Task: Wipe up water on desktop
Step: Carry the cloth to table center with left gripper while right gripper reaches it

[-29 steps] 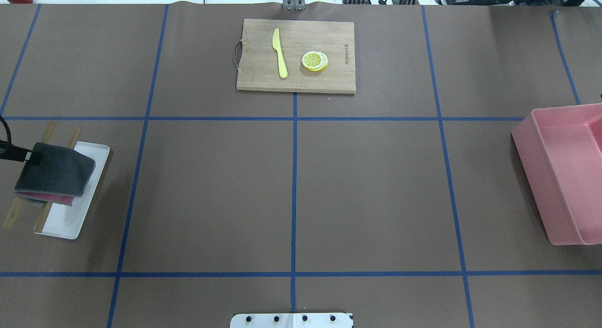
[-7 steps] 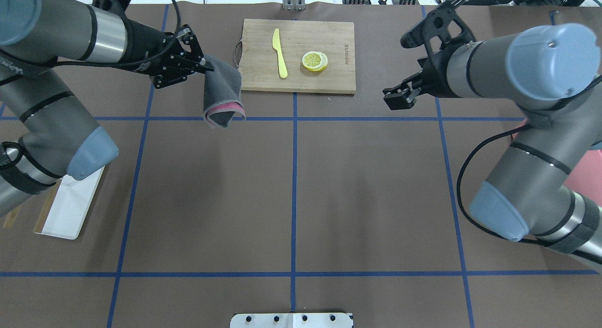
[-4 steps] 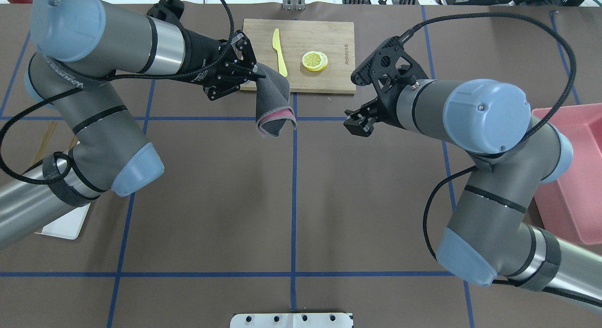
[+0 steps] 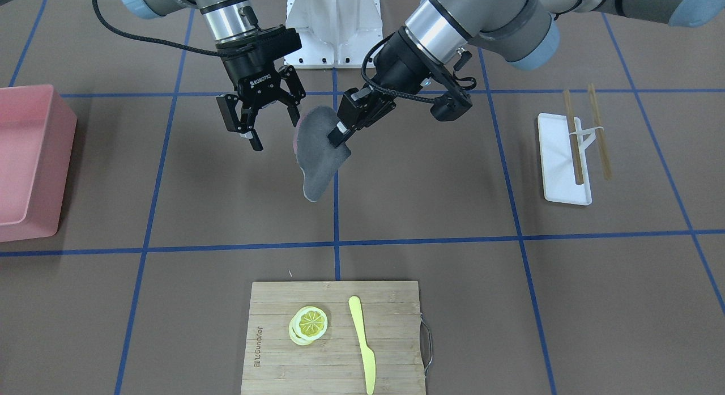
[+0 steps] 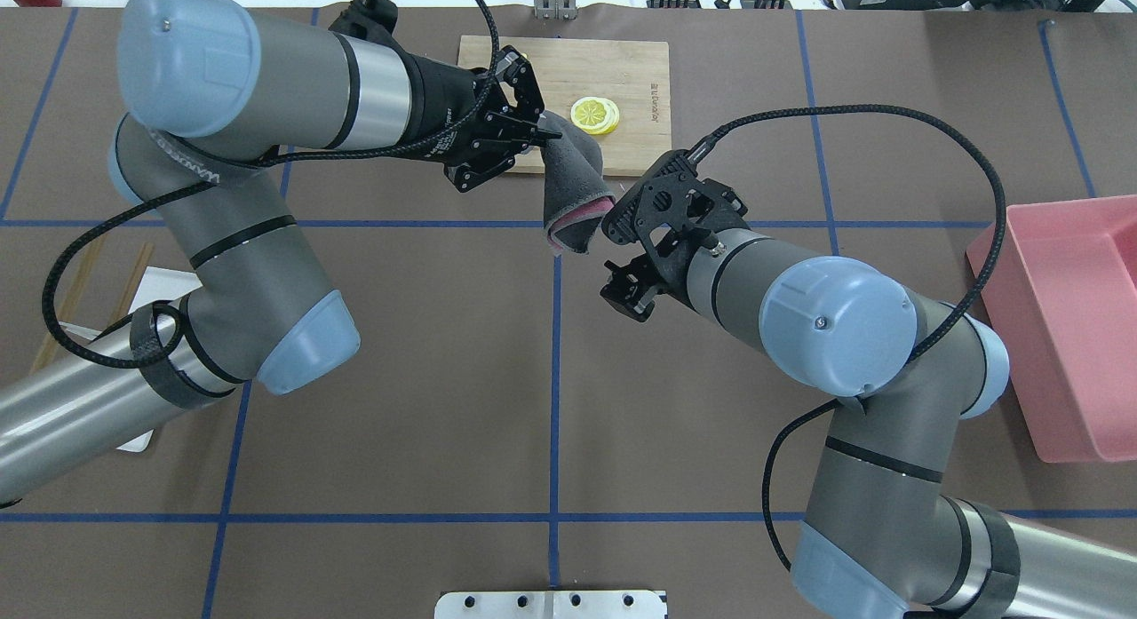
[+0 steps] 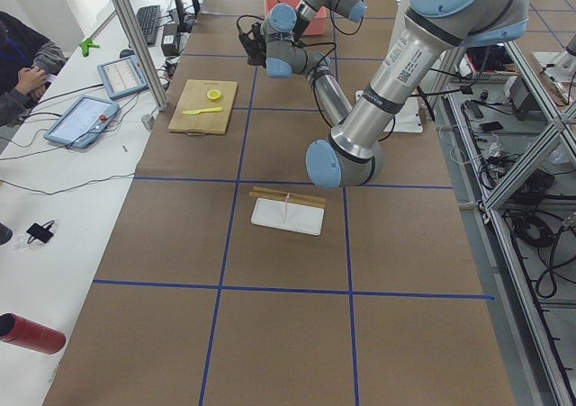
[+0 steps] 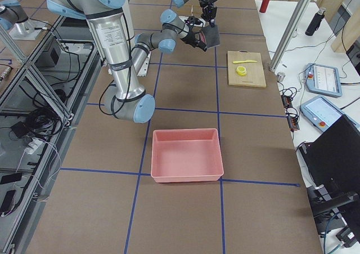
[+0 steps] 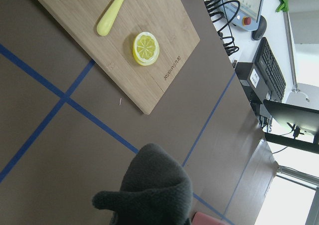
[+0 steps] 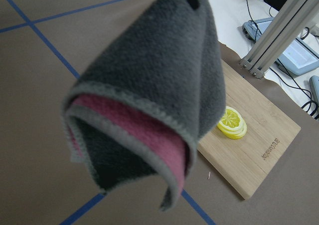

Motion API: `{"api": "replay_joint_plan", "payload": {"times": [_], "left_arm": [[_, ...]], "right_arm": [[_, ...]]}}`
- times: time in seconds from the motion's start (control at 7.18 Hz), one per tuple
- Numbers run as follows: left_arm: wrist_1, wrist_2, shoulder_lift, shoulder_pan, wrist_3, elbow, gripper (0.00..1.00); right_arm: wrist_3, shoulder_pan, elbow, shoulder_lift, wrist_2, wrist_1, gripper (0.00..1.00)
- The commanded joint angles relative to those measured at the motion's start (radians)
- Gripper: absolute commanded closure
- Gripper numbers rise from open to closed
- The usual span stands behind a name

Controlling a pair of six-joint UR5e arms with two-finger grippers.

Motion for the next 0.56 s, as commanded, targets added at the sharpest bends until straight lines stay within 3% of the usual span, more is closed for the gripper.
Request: {"api": "replay_joint_plan", "payload": {"times": [0.0, 0.14, 0.42], "left_arm": [[0.000, 0.021, -0.003, 0.027, -0.017, -0.027, 1.00], [0.000, 0.021, -0.001, 0.041, -0.018, -0.050, 1.00], [0.002, 0.021, 0.017, 0.053, -0.017, -0.069, 1.00]], "right_arm": [[0.005, -0.029, 0.000, 0.008, -0.050, -0.001, 0.09], [0.005, -0.029, 0.002, 0.008, -0.050, -0.001, 0.21], [0.005, -0.028, 0.005, 0.008, -0.052, 0.001, 0.25]]}}
